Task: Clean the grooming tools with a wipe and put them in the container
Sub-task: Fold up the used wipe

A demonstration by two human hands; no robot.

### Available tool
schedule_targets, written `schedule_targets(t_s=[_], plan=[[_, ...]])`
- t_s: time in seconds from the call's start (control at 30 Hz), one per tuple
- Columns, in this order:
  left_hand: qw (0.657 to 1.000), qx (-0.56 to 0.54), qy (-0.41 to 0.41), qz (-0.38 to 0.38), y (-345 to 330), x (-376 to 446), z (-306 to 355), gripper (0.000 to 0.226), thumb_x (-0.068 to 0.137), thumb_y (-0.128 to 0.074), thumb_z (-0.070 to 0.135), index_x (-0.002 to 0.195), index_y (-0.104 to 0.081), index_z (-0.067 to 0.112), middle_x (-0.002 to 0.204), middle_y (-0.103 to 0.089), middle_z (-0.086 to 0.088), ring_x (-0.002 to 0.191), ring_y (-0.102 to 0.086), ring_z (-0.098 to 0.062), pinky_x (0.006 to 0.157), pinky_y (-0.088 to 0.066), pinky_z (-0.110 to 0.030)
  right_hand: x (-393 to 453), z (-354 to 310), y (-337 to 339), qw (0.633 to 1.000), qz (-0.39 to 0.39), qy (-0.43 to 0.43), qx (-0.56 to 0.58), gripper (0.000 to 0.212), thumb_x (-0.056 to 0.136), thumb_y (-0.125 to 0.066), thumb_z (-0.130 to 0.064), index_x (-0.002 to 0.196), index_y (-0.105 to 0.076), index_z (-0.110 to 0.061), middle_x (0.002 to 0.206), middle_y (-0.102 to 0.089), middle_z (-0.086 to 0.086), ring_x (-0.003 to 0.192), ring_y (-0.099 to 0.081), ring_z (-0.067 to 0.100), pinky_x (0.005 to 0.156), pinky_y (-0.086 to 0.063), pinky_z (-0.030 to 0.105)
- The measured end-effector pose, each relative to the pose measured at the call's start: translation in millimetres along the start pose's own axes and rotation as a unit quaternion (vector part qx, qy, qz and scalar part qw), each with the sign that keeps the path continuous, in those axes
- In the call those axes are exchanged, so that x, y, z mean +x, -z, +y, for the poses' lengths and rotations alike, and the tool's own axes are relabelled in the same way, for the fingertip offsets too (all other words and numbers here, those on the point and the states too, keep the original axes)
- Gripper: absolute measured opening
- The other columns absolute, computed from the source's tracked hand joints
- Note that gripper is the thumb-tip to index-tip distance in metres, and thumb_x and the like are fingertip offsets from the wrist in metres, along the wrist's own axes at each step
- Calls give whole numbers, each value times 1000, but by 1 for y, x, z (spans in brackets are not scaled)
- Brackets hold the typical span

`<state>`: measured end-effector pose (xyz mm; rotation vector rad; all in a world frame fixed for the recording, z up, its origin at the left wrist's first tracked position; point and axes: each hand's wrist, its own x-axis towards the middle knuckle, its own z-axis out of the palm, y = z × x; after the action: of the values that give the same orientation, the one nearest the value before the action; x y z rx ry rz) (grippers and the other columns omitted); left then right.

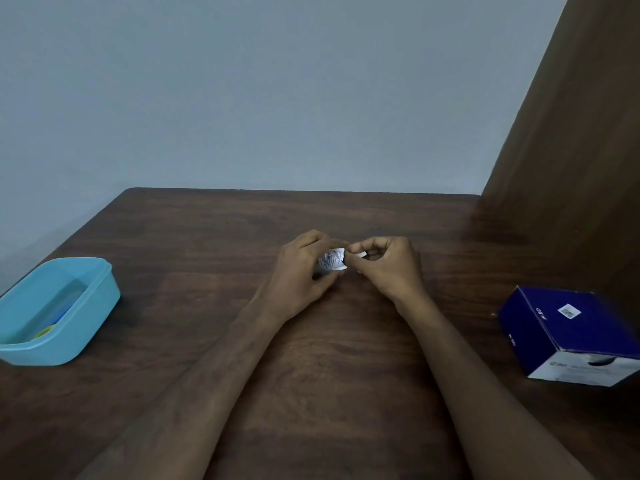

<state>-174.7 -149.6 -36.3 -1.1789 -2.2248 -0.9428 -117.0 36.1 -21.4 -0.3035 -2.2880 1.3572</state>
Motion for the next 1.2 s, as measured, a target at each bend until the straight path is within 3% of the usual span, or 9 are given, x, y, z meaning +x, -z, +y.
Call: schedule_targets(t_s=[0.17,0.23,0.33,0.43,0.53,0.7,0.9,1.1,1.2], plan=[[1000,2,21,13,1,0,-1,40,88,-84,16,127,-76,14,108,-71,1,98,-65,-10,90,-35,1,1,-1,-2,999,9,10,46,4,87,-86,-23,90,-84,-25,80,-81,-9,75,-79,12,83,-66,44],[1000,2,23,16,1,0,-2,41,88,-85,17,127,-76,14,107,-71,1,97,-66,-9,89,-36,1,2,0,-3,998,26,16,61,16,90,-81,-13,98,-80,-28,79,-81,-6,73,-79,13,83,-67,46],[999,-2,34,25,1,0,-3,42,88,-86,19,128,-76,14,108,-73,1,98,-69,-12,90,-46,-9,2,-1,-1,996,64,55,6,27,85,-86,-17,110,-77,-26,76,-78,-13,72,-75,-1,81,-62,23],[998,7,48,36,1,1,-2,43,86,-88,21,127,-77,13,107,-75,-1,96,-72,-17,89,-51,-20,-1,-5,-2,995,73,66,-8,16,81,-91,-19,94,-81,-22,75,-77,-16,70,-73,-5,73,-60,18],[998,10,45,41,1,1,-2,43,84,-90,21,125,-78,11,105,-76,-3,94,-72,-18,87,-49,-19,-5,-8,-9,995,75,62,-18,12,78,-93,-27,78,-80,-24,70,-76,-18,65,-71,-1,67,-60,23],[998,10,40,44,-1,1,-2,43,83,-91,24,123,-78,12,104,-76,-2,93,-72,-17,86,-49,-18,-7,-7,-13,991,126,41,-20,18,78,-89,-28,72,-74,-21,68,-74,-16,62,-70,-1,68,-58,25],[998,4,39,40,1,1,-2,43,85,-90,26,124,-78,13,105,-76,-2,94,-73,-17,86,-54,-29,-8,-8,-15,997,59,58,-5,19,77,-89,-21,68,-72,-21,68,-75,-11,64,-72,4,64,-58,26],[998,1,48,41,2,1,-1,41,86,-89,26,124,-79,14,103,-75,0,92,-71,-15,83,-48,-16,-3,-6,-2,997,1,82,0,16,78,-91,-18,73,-76,-20,72,-77,-10,63,-68,4,62,-54,21],[998,-3,47,36,1,1,0,39,87,-88,24,124,-79,14,101,-75,0,88,-71,-15,80,-49,-17,-6,-8,-3,995,-11,100,-4,16,78,-91,-17,73,-76,-20,71,-77,-11,61,-66,1,61,-51,18]])
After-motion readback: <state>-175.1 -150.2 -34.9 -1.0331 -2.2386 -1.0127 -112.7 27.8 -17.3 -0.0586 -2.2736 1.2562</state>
